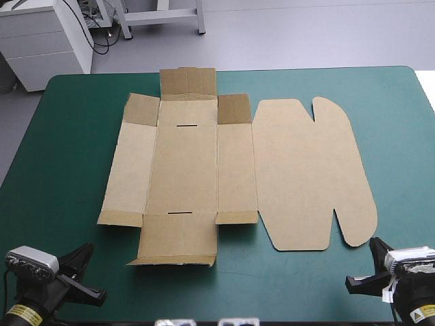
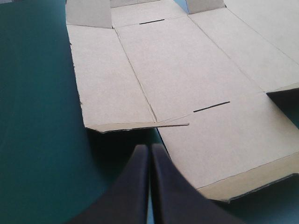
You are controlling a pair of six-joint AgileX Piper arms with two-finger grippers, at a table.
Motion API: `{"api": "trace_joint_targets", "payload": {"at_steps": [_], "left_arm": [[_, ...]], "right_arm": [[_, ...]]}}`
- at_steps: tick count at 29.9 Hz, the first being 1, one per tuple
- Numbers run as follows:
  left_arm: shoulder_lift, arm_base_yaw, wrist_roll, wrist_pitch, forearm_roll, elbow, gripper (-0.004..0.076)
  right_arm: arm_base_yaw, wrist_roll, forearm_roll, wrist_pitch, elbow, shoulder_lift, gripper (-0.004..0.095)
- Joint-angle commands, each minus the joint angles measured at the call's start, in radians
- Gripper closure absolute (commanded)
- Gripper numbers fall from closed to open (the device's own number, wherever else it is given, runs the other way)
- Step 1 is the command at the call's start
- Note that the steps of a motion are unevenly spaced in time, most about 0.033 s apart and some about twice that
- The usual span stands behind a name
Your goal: Fold the box
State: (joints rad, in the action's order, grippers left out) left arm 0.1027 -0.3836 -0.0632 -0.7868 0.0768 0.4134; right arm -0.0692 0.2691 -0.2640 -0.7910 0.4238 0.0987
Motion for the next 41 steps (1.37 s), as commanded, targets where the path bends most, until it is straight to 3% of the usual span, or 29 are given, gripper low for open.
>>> {"api": "trace_joint_targets", "payload": {"at_steps": [1,16,25,41], "left_arm": [[0.014,-0.002,-0.003,0.067,-0.003,0.033,0.0731],[0.014,-0.002,-0.003,0.071,-0.003,0.031,0.0731],[0.039,-0.002,-0.064,0.201,0.006,0.077,0.0731],[0.544,-0.002,-0.054,0.129,0.265,0.386,0.0705]], "right_arm": [[-0.001,0.002,-0.005,0.071,0.032,0.016,0.0927],[-0.001,0.002,-0.005,0.071,0.032,0.016,0.0927],[-0.001,0.002,-0.005,0.071,0.032,0.016,0.0928],[-0.001,0.002,-0.005,0.071,0.032,0.016,0.0927]]}}
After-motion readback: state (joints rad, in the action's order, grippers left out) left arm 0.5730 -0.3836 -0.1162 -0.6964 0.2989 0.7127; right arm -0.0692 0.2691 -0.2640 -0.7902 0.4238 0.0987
